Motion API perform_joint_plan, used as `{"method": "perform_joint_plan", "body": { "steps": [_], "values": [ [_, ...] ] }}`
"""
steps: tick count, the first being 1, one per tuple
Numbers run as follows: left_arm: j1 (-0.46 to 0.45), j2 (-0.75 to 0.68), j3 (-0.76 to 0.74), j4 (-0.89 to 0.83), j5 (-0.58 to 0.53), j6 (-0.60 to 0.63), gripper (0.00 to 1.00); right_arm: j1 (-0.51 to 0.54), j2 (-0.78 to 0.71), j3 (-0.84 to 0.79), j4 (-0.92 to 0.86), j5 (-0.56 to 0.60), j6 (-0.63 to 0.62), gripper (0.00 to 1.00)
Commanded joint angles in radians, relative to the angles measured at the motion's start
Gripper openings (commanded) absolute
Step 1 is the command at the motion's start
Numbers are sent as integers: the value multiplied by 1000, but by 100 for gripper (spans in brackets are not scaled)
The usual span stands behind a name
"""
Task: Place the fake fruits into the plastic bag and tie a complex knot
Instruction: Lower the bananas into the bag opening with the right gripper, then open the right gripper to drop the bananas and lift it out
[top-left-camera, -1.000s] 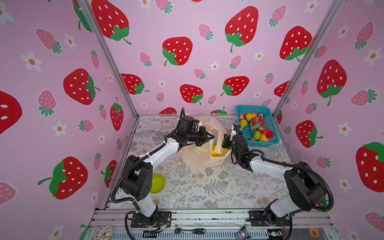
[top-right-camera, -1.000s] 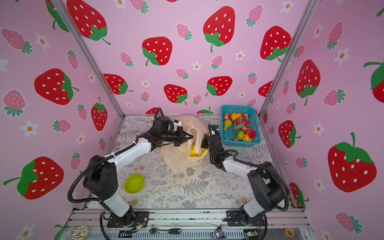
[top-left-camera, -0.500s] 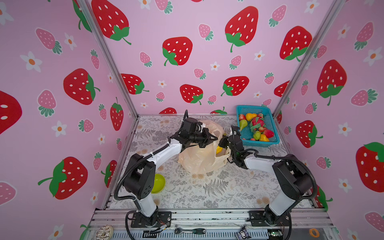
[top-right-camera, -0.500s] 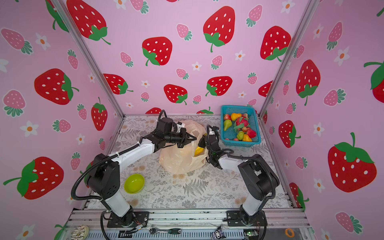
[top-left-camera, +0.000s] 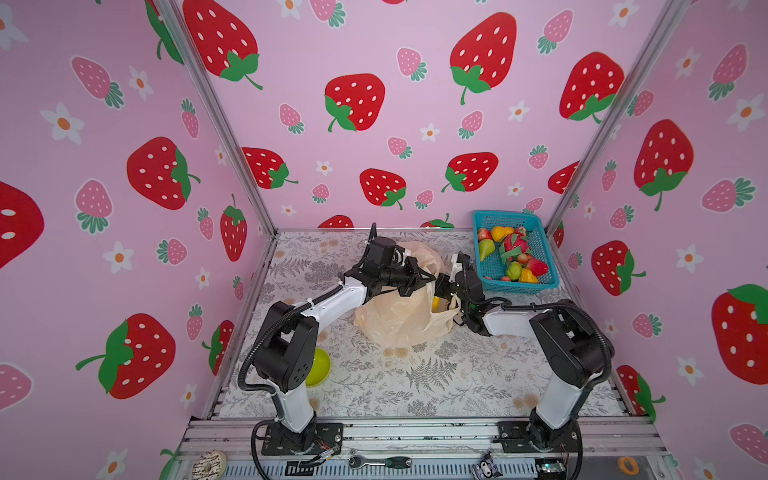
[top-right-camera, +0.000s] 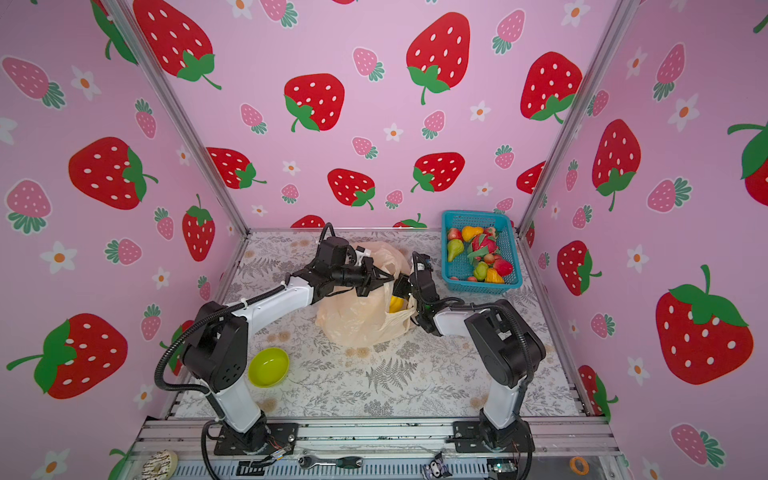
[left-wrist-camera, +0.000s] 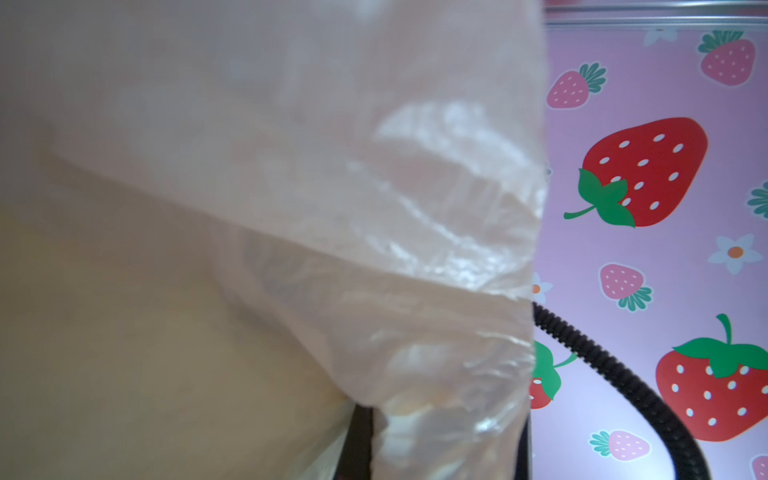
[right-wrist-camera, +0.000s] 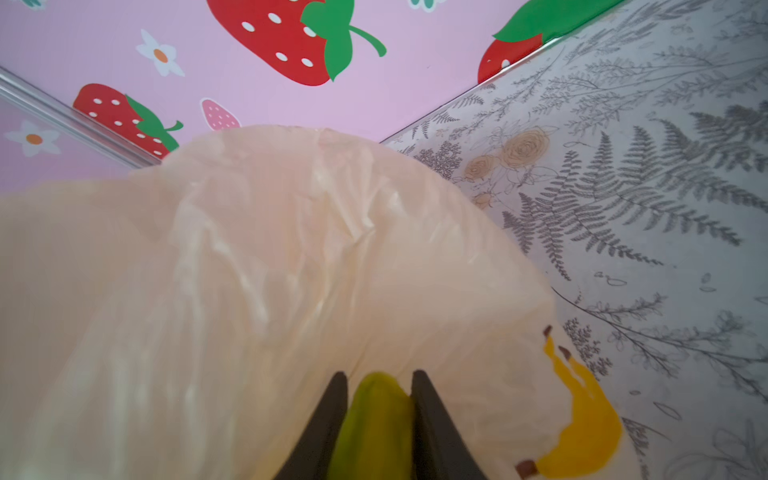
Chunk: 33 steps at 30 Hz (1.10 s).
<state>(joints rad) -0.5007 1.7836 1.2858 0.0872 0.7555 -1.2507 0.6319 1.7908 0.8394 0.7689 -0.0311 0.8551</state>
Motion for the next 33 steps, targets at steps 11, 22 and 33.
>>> {"method": "perform_joint_plan", "body": {
  "steps": [11, 22, 33],
  "values": [
    [163, -41, 61, -279, 71, 291, 0, -108, -187, -56, -169, -249, -244, 49],
    [196, -45, 130, -436, 75, 476, 0, -200, -433, -28, -524, -155, -484, 57],
    [200, -52, 144, -439, 121, 512, 0, -367, -384, 132, -582, -137, -549, 78]
  ]
}}
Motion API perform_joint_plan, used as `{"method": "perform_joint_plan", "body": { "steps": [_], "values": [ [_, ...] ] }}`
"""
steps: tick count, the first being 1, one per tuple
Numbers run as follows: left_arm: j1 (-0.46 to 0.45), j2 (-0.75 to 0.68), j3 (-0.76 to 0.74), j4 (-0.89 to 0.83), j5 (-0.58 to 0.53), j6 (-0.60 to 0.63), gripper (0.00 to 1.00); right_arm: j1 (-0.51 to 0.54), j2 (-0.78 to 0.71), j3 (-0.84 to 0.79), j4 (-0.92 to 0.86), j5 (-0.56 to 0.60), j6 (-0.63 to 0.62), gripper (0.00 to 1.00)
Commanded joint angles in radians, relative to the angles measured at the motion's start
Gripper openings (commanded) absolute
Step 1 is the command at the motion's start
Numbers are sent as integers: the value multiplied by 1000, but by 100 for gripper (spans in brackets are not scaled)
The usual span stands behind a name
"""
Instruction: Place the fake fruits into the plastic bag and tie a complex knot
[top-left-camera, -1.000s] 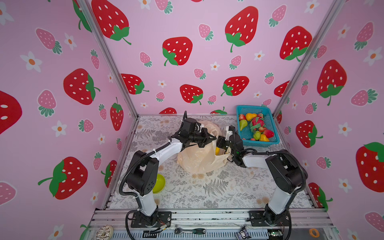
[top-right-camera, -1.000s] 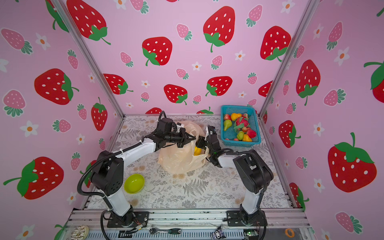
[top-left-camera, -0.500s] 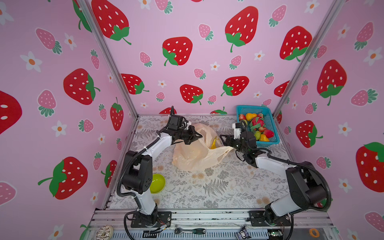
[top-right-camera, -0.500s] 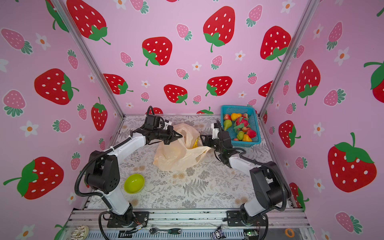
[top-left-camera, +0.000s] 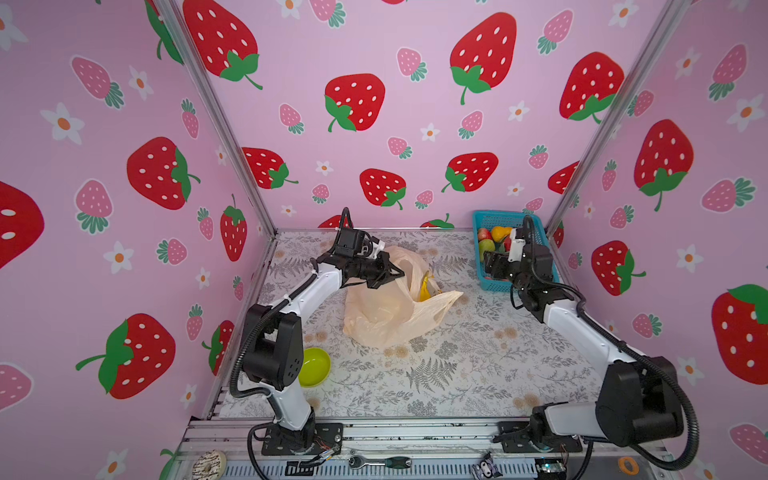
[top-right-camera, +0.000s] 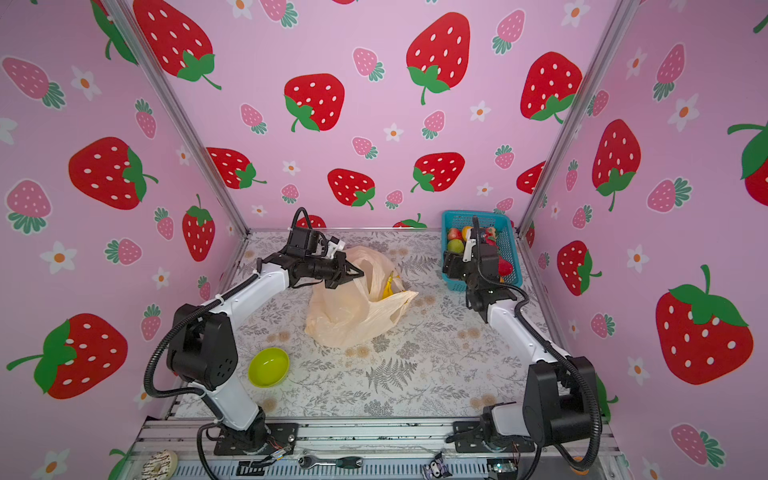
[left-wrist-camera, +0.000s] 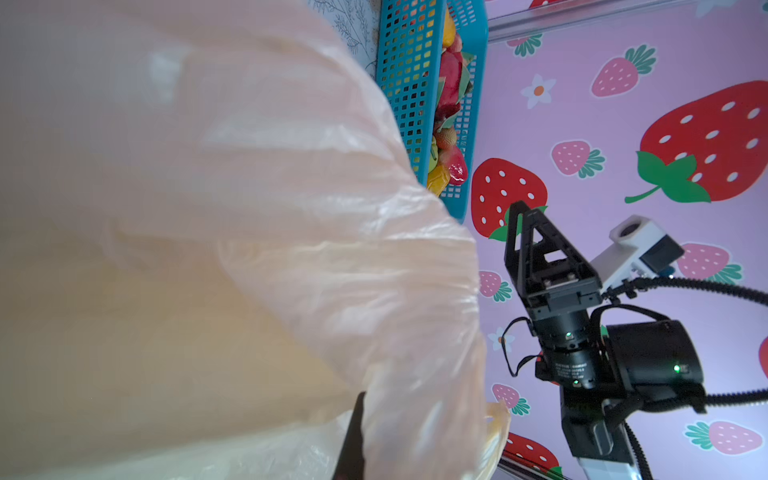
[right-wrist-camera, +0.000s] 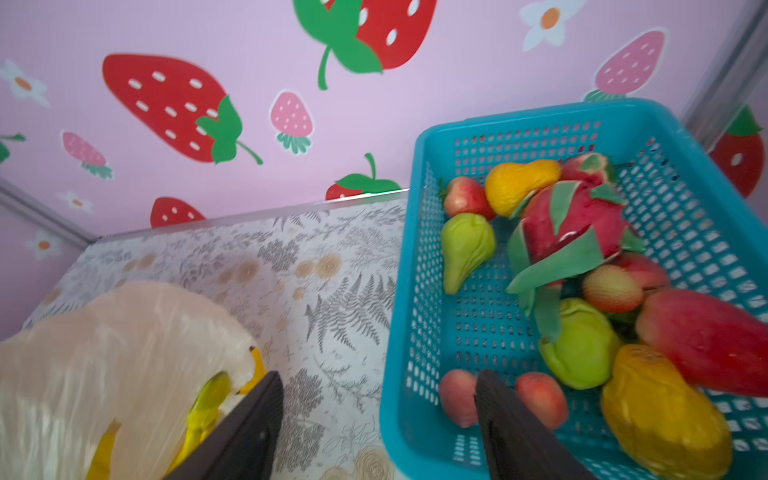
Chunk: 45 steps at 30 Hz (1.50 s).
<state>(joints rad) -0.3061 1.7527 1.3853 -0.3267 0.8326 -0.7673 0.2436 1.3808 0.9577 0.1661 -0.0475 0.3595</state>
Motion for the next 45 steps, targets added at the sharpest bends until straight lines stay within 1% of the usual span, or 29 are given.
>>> {"method": "perform_joint_plan", "body": {
  "steps": [1, 3, 6, 10, 14, 19, 22, 24, 25, 27, 30, 32, 34, 37, 39, 43, 45],
  "values": [
    [7, -21, 47, -28, 46, 34, 0, 35, 29, -1, 58, -184, -60, 78],
    [10, -19, 48, -32, 49, 39, 0, 75, 42, -35, 112, -276, -74, 77],
    [14, -19, 51, -31, 54, 40, 0, 127, 65, -68, 95, -311, -82, 70],
    [16, -18, 50, -31, 51, 37, 0, 212, 112, -101, 70, -301, -56, 64],
    [16, -19, 47, -31, 46, 37, 0, 275, 208, -71, 21, -260, -40, 61],
    [17, -20, 43, -28, 44, 33, 0, 295, 325, -29, 21, -207, -42, 61],
    [16, -22, 40, -23, 45, 29, 0, 295, 387, 9, 27, -192, -42, 58],
    [16, -24, 40, -23, 45, 29, 0, 295, 422, 34, 36, -182, -43, 53],
    [16, -24, 39, -23, 46, 30, 0, 294, 432, 44, 41, -179, -41, 48],
    [16, -26, 38, -23, 46, 30, 0, 295, 442, 56, 53, -175, -32, 32],
    [16, -30, 44, -29, 49, 36, 0, 295, 398, 51, 52, -154, -28, 10],
    [20, -33, 51, -37, 54, 41, 0, 294, 334, 35, 40, -120, -27, 1],
    [30, -38, 67, -61, 51, 53, 0, 294, 255, 10, 43, -119, -16, 0],
    [50, -58, 91, -80, 57, 54, 0, 296, 137, -30, 80, -171, 23, 0],
    [70, -78, 106, -81, 59, 44, 0, 302, 69, -56, 110, -185, 55, 0],
    [100, -107, 132, -102, 43, 36, 0, 312, -18, -97, 163, -193, 88, 0],
    [106, -111, 144, -115, 30, 36, 0, 318, -38, -112, 206, -232, 93, 0]
  ]
}}
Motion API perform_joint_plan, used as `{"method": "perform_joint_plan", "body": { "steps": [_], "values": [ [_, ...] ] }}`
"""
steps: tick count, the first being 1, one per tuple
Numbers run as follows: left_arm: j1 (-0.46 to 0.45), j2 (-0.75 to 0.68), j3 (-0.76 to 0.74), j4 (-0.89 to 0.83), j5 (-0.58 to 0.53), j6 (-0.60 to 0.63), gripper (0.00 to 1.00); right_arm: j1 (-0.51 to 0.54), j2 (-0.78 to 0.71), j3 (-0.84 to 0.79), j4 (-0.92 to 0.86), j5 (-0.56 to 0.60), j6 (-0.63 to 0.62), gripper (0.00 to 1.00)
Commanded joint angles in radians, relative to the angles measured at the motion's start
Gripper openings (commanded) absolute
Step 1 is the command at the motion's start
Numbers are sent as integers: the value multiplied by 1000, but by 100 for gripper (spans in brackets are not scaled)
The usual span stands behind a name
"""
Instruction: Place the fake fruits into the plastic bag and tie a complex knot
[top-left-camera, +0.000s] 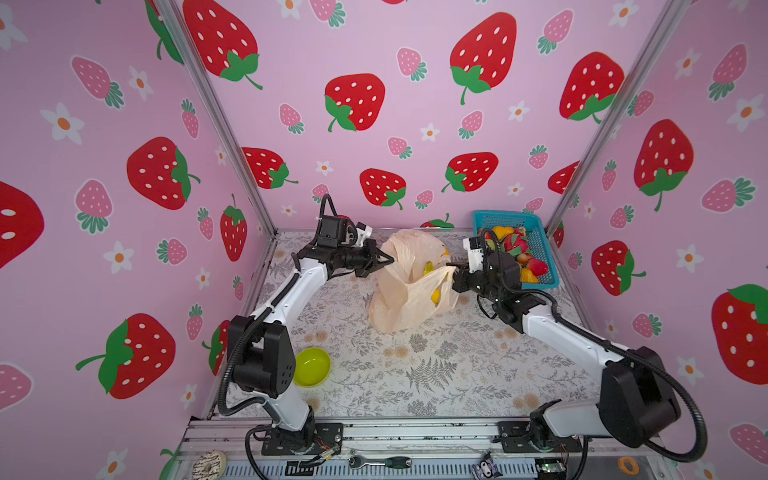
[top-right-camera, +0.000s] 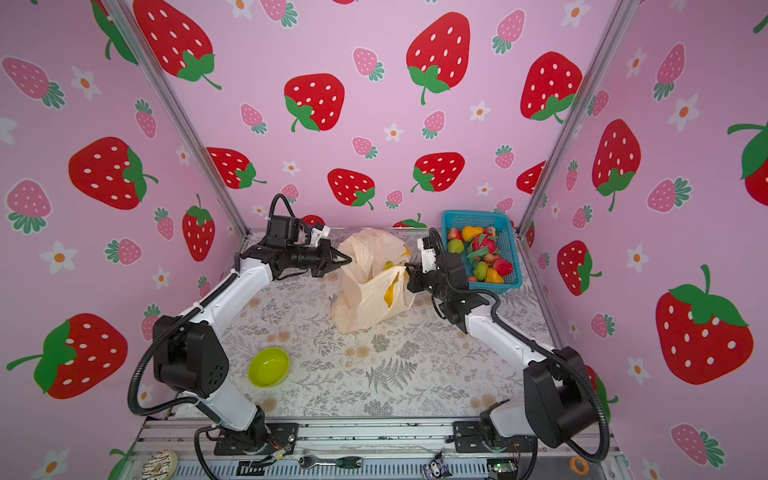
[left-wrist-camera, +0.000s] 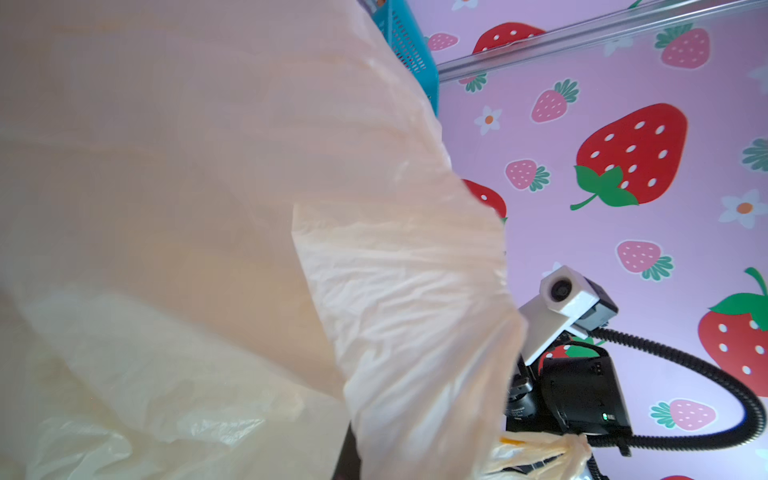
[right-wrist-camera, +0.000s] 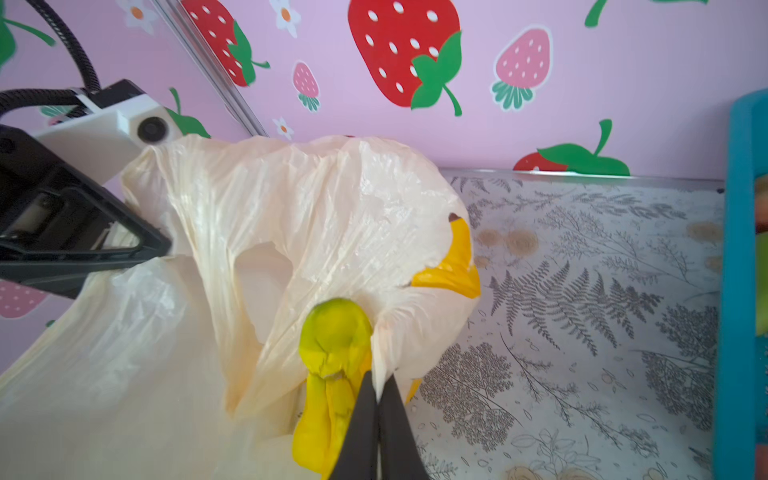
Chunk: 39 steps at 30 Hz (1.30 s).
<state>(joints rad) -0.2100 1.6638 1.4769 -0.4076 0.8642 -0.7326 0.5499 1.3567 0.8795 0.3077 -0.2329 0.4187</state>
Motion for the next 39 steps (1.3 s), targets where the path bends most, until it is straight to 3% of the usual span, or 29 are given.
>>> {"method": "perform_joint_plan", "body": {
  "steps": [1, 4, 8, 10, 18, 24, 27, 30, 34, 35, 39],
  "values": [
    [11, -21, 56, -40, -7, 1, 0, 16, -18, -41, 89, -69, 34, 0],
    [14, -10, 79, -57, -17, -12, 0, 36, -27, -55, 134, -109, 14, 0],
    [12, -6, 115, -70, -37, -22, 0, 33, -12, -24, -2, 89, 26, 0],
    [9, -6, 138, -88, -40, -11, 0, 27, 8, -17, -26, 114, 37, 0],
    [1, 46, 173, -288, -129, 168, 0, 24, 185, 29, -97, 75, 18, 0],
    [-32, 96, 179, -319, -98, 234, 0, 25, 177, 3, -48, 15, -187, 8],
    [-34, 106, 169, -309, -74, 230, 0, 28, 135, -48, 6, -1, -289, 23],
    [-35, 106, 153, -295, -71, 225, 0, 40, 82, -82, 25, 52, -351, 46],
    [-38, 94, 132, -267, -67, 212, 0, 69, 8, -118, 48, 114, -428, 65],
    [-39, 93, 129, -262, -65, 210, 0, 84, -3, -119, 50, 127, -448, 75],
    [-43, 89, 120, -252, -62, 204, 0, 133, 3, -104, 75, 95, -483, 85]
  ]
}}
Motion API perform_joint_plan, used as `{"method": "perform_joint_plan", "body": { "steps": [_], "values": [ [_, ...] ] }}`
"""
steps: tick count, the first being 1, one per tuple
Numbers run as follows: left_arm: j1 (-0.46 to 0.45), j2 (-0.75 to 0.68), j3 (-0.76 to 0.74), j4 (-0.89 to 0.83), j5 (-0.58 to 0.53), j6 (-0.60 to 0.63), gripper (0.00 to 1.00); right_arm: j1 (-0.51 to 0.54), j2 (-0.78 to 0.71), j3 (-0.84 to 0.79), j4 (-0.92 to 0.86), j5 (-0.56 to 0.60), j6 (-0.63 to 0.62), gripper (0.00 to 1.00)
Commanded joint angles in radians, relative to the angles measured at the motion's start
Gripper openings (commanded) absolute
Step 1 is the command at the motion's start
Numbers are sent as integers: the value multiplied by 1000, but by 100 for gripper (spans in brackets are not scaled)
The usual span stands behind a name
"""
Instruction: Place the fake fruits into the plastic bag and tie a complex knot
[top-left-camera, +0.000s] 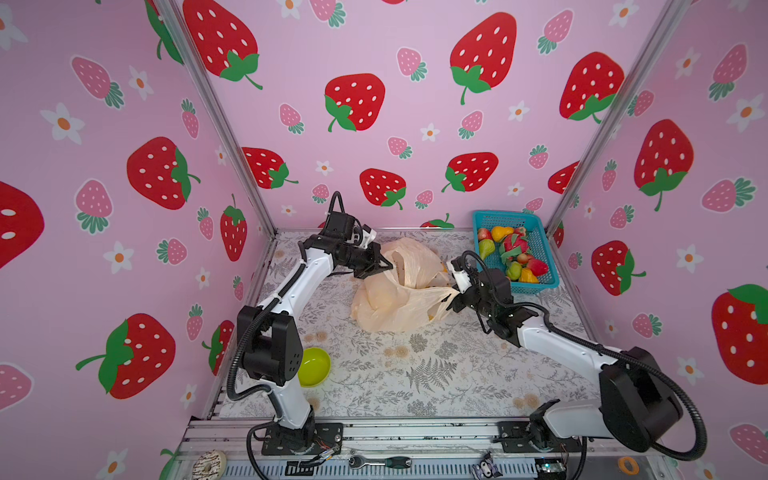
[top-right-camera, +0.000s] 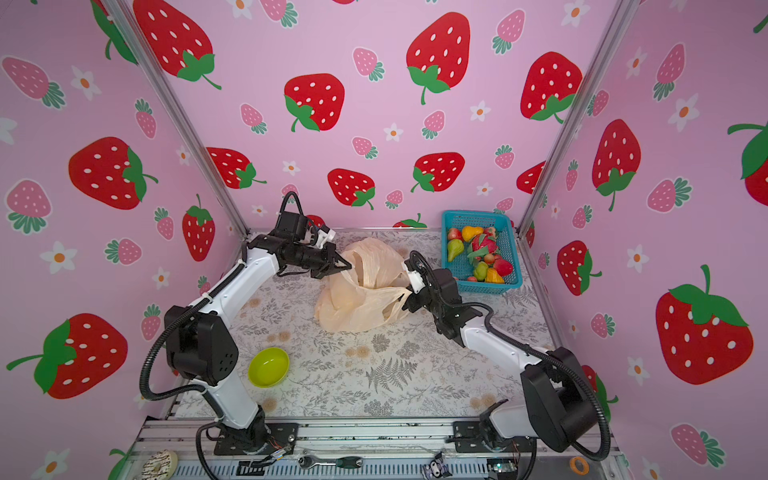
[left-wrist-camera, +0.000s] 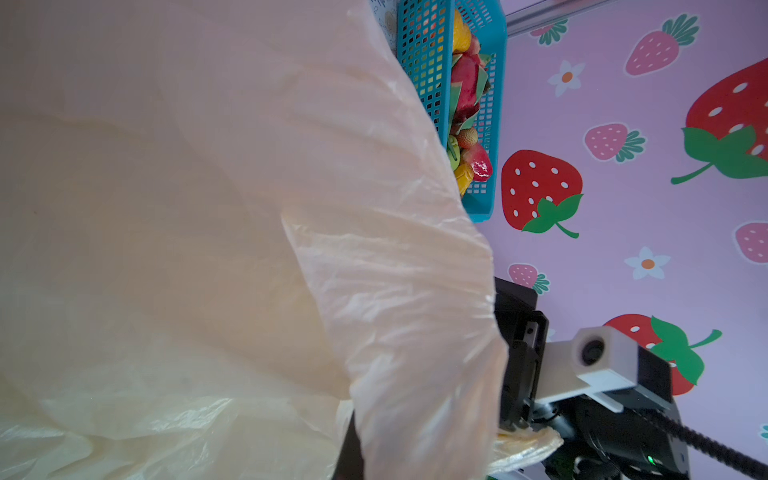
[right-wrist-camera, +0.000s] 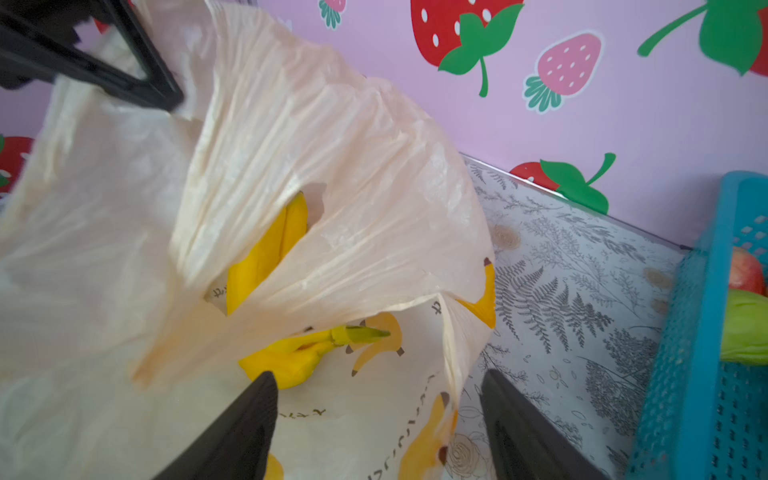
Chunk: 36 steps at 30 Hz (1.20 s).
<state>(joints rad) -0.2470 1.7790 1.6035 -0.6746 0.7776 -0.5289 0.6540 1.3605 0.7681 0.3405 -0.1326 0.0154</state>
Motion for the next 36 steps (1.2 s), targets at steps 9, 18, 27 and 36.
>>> {"method": "perform_joint_plan", "body": {
  "steps": [9, 18, 27, 36],
  "values": [
    [-17, -43, -25, 36, 25, -9, 0, 132, 188, 119, 169, -22, -6, 100],
    [-28, -53, -40, 56, 25, -24, 0, 173, 312, 210, 225, 175, 142, 100],
    [-29, -58, -46, 61, 25, -23, 0, 200, 296, 258, 46, 618, 188, 64],
    [-28, -42, -12, -18, 3, 61, 0, 162, 159, 253, -82, 812, -5, 16]
  ]
}}
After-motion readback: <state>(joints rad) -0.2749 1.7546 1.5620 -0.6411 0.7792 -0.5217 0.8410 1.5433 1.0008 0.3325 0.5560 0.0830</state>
